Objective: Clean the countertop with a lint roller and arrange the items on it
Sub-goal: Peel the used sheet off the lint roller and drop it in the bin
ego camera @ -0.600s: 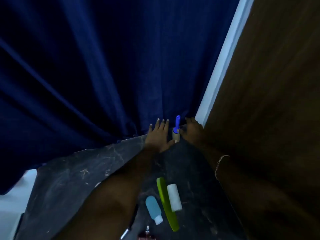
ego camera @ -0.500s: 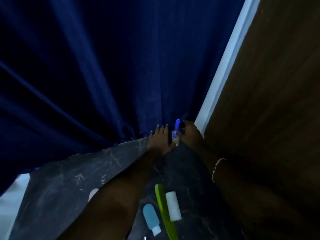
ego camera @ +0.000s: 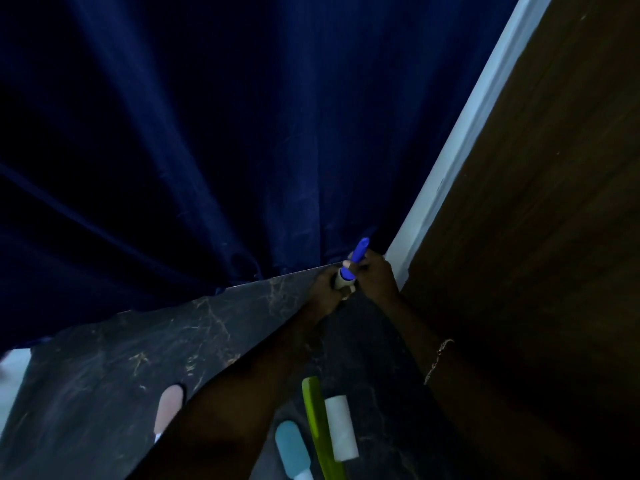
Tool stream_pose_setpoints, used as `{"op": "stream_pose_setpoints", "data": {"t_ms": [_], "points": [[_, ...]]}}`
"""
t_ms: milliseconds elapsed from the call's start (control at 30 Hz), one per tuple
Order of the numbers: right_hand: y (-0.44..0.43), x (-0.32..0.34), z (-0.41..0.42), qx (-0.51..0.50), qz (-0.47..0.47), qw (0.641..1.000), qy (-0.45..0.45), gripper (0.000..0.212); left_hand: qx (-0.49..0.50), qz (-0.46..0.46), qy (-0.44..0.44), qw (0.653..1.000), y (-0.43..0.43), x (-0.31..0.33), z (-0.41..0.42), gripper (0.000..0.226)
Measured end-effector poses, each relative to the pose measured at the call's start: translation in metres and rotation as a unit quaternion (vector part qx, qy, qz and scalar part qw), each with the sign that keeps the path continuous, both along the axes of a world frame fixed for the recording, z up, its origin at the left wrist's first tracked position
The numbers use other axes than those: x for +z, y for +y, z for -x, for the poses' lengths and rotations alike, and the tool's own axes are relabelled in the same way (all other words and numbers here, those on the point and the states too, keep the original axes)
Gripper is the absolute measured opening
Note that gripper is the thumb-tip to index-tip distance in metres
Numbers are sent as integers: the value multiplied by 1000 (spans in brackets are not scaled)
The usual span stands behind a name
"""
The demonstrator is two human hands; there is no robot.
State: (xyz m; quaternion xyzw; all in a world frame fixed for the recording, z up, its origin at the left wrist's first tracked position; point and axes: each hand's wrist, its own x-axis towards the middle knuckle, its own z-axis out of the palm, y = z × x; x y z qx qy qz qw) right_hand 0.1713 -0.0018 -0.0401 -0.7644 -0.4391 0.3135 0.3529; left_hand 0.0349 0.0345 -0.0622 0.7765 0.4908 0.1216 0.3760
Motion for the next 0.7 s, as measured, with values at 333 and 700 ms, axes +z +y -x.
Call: {"op": "stream_pose_setpoints", "data": {"t_ms": [333, 700], "points": [[-75, 57, 47, -4, -35, 998, 52, 47, 52, -62, -127, 989, -66, 36, 74, 39], [-187, 142, 184, 181, -49, 969, -161, 16, 68, -118, -85, 987, -170, 71, 220, 48]]}}
